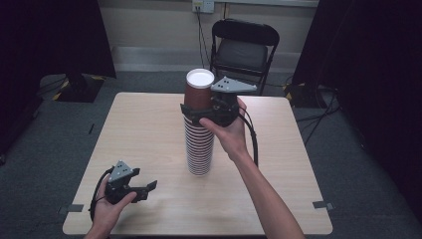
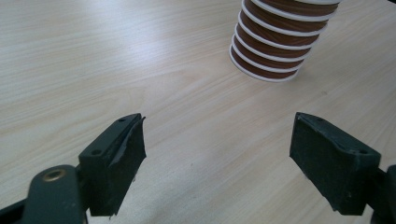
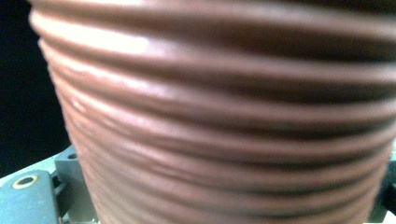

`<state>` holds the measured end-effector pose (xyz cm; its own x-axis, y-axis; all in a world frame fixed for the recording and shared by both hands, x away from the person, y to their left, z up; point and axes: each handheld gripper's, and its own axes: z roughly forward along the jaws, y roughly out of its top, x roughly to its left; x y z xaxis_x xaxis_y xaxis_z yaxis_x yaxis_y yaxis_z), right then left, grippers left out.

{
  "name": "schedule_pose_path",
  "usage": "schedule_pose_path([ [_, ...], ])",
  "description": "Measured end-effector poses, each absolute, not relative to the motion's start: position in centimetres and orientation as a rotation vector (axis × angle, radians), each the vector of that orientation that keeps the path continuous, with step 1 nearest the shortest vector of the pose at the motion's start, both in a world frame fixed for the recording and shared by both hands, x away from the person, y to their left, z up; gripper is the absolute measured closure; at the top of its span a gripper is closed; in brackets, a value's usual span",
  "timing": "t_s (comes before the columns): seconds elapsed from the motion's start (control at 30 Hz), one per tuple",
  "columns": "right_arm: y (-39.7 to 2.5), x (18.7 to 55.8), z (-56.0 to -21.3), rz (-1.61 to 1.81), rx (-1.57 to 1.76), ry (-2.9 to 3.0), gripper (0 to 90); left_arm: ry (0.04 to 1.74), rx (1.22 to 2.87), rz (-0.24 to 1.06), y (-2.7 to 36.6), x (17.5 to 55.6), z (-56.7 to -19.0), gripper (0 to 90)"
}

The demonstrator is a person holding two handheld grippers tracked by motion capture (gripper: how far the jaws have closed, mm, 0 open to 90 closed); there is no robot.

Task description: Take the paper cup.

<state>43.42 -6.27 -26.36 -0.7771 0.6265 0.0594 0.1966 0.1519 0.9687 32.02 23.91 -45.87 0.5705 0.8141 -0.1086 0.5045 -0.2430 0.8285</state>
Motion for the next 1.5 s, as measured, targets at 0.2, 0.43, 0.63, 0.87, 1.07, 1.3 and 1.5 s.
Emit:
schedule_pose_path([
  [0.2,-6.3,43.4,-26.2,1.654,0.781,2.083,9.9,1.074,1.903,0.428,23.9,32.1,-46.0,17.9],
  [0.43,-6.3,43.4,-26.1,1.648,0.769,2.083,10.5,1.080,1.901,0.433,24.0,32.1,-46.0,17.9],
  [0.63,-6.2,43.3,-25.8,1.640,0.758,2.078,11.4,1.078,1.900,0.437,23.9,32.1,-46.0,17.9],
  [0.87,-6.5,43.2,-24.7,1.678,0.753,2.047,11.8,1.080,1.898,0.437,23.9,32.1,-46.0,17.9],
  [1.07,-6.7,43.1,-23.8,1.709,0.754,2.015,12.6,1.074,1.902,0.437,23.9,32.1,-46.0,17.9],
  [1.3,-6.9,43.1,-23.0,1.733,0.753,2.002,12.8,1.076,1.901,0.438,24.0,32.1,-46.0,18.0],
  [1.5,-7.0,42.9,-22.0,1.763,0.763,1.970,13.2,1.073,1.902,0.438,24.0,32.1,-46.0,18.1],
])
